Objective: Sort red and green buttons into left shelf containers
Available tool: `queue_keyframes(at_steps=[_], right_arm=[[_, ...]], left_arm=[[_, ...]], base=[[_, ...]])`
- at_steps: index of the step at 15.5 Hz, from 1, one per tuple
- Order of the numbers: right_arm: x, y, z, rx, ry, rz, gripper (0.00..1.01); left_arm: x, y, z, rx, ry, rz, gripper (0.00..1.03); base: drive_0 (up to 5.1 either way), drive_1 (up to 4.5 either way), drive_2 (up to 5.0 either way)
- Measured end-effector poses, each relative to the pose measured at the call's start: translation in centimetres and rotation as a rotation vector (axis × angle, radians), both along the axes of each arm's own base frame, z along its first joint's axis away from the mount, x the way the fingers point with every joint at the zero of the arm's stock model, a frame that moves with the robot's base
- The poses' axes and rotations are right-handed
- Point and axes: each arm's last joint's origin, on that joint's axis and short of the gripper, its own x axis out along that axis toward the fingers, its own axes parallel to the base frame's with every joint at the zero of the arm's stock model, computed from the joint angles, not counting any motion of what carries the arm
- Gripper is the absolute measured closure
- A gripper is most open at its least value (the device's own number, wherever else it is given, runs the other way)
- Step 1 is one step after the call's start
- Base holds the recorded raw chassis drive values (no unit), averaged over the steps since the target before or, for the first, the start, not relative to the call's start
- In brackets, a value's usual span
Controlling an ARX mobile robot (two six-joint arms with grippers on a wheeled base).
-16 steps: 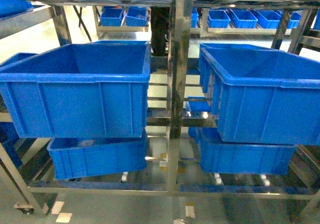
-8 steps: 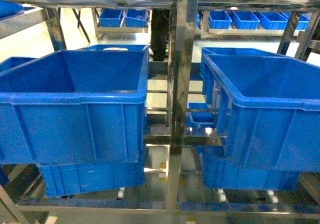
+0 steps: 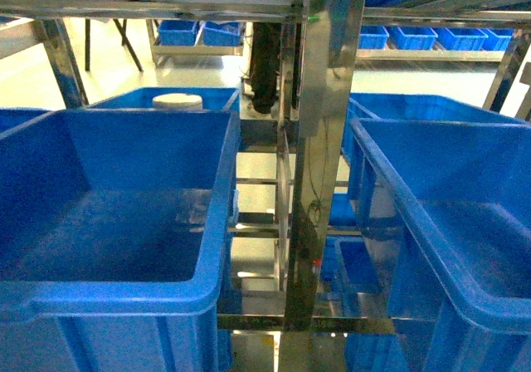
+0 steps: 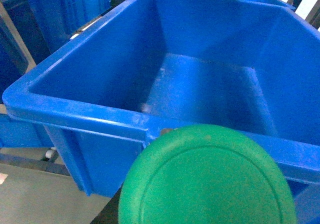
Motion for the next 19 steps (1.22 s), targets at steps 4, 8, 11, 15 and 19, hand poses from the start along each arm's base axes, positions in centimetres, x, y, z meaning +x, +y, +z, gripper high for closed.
queue_keyframes(at_steps=[4,8,11,15,19], right_arm=[[0.2,0.1,0.2,-0.01,-0.021,0.005,0.75],[3.7,0.3,3.2,-0.052,-0.059,-0.014,0.75],[8.8,-0.2,3.8,-0.08,0.072,-0.03,0.75],[17.8,-1.0,1.3,-0.118,0.408,-0.02,0.75],[23.5,-1.6,-2.5,-0.077,0.709,-0.015,0.75]], left_arm=[[-0.1,0.0,0.2,-0.005,-0.015,0.0,0.77],[-0.1,0.0,0.2,-0.004,-0.012,0.0,0.77],[-0.1,0.0,0.2,-0.003,-0.011,0.0,0.77],[-0.1,0.0,0.2,-0.004,-0.012,0.0,0.77],[-0.1,0.0,0.2,-0.003,-0.012,0.0,0.77]], base=[[0.0,0.0,0.0],[0.0,0.0,0.0],[0.0,0.0,0.0],[0.0,0.0,0.0],[0.0,0.0,0.0]])
